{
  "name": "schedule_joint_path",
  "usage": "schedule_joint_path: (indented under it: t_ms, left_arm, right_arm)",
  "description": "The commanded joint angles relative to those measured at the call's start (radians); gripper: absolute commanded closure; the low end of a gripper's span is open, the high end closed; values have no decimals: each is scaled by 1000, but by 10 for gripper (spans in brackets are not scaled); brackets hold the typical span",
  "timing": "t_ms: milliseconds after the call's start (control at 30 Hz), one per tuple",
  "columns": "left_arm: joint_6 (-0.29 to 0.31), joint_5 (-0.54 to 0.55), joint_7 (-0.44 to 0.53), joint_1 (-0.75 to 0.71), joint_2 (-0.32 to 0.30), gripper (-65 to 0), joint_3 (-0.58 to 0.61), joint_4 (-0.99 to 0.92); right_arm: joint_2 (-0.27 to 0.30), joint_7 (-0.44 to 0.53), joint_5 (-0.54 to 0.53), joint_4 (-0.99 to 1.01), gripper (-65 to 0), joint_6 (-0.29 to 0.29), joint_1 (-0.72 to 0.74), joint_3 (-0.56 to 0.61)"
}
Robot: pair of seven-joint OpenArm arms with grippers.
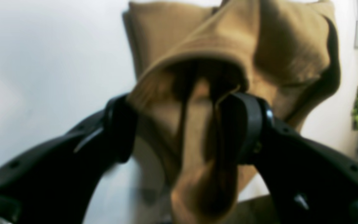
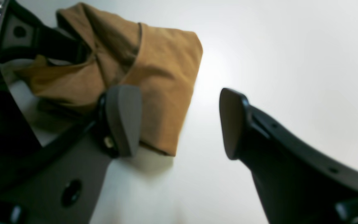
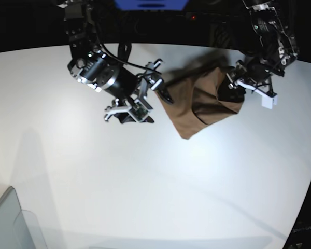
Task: Layout the t-shirt on the table in an organized manner, then fold the t-shirt properly
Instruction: 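Swing the left gripper across, folding the lifted edge over the bundle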
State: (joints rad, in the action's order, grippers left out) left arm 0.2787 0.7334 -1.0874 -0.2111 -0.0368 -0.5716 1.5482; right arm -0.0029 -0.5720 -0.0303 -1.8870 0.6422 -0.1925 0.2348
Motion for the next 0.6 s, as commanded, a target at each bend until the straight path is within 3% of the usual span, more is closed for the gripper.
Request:
schedule_joint_path:
  t_ms: [0,67,133,333,567]
  left_arm:
    - [-20,-85,-52,-3,-1,-430,23,-28]
    - [-19,-99,-52,12,-2,-427,46,-61]
    - [-19,-104,-50,16,-4,-373,60,-82]
    - [-19,-105,71,9,-41,-2,173,-93]
    - [-19,-105,92,91,-182,0,417,-93]
  right_arm:
    - [-6,30,-15,-18,-403,8,9,4]
    - [-6,30,-15,-18,-403,8,9,1]
    - [-6,30,-15,-18,-402,8,9,-1]
    - [16,30,-16,-19,-402,8,9,-2]
    - [44,30,-20,-19,-401,8,9,-4]
